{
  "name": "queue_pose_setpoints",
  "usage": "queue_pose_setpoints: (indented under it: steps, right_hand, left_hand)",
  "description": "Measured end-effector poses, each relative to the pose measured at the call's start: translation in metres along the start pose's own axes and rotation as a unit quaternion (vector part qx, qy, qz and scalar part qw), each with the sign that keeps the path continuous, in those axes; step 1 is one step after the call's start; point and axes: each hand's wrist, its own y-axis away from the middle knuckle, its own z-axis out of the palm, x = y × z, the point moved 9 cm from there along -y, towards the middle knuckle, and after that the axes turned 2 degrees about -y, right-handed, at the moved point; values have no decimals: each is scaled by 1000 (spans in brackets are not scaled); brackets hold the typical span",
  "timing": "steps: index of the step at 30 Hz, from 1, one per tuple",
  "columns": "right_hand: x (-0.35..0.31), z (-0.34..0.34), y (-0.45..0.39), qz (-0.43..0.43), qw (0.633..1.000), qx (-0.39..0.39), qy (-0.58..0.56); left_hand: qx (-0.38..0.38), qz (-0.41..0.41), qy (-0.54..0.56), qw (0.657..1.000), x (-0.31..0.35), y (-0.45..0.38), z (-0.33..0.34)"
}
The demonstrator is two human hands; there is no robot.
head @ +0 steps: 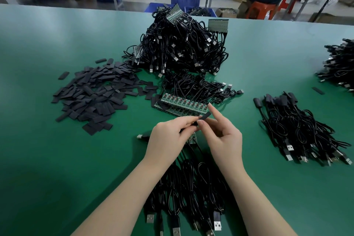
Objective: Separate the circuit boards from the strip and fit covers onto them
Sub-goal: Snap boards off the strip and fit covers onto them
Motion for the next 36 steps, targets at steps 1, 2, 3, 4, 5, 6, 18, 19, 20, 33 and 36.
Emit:
queue_pose_setpoints:
  steps: [1,2,3,4,5,6,18,19,20,33,36]
  right_hand:
    - [0,0,0,0,1000,0,0]
    - [-1,1,1,-1,1000,-6,1]
    - [-1,3,1,-2,1000,-14,5]
    - [-1,4,1,-1,1000,-23,11]
    - [-1,5,1,-1,999,-29,14]
    - [0,6,1,0,999,-33,13]
    - [-7,3,3,-32,999,-6,38]
    - [-5,3,3,-17,1000,-1,8]
    - [-3,2,2,0,1000,2,-27]
    - [-3,-4,2,15,998,19,-55]
    - [3,7,5,48,995,-23,-90]
  left_hand:
    - [2,0,1,1000,0,0,-1]
    - [4,0,-2,1000,0,0,-1]
    - [6,0,-9,1000,-1,0,-2]
    - [5,0,-17,1000,-2,0,-3]
    - [3,-1,-22,1000,-3,0,-3]
    - [2,-2,-23,1000,-4,0,-4]
    - [10,-4,-24,1000,-5,-2,-8]
    - [11,-4,-27,1000,-5,-2,-7]
    - [9,-4,-32,999,-5,-2,-7]
    - [28,0,-43,999,-5,-2,-11]
    - [26,-4,-33,999,-3,-2,-10]
